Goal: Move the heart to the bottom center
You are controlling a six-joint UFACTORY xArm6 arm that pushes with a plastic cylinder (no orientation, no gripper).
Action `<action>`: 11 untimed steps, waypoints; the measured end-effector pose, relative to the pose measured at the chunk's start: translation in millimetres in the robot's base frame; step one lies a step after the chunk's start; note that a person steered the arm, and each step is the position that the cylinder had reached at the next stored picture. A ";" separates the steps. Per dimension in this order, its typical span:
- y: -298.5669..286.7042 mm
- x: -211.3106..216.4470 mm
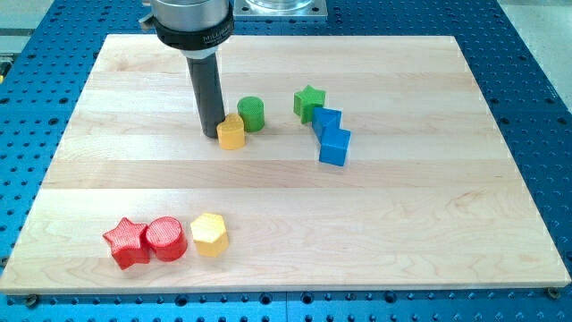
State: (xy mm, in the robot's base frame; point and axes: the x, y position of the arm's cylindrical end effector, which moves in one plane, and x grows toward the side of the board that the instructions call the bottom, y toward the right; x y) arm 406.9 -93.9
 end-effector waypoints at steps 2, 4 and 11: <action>6.9 -40.9; 13.1 21.3; 73.0 118.0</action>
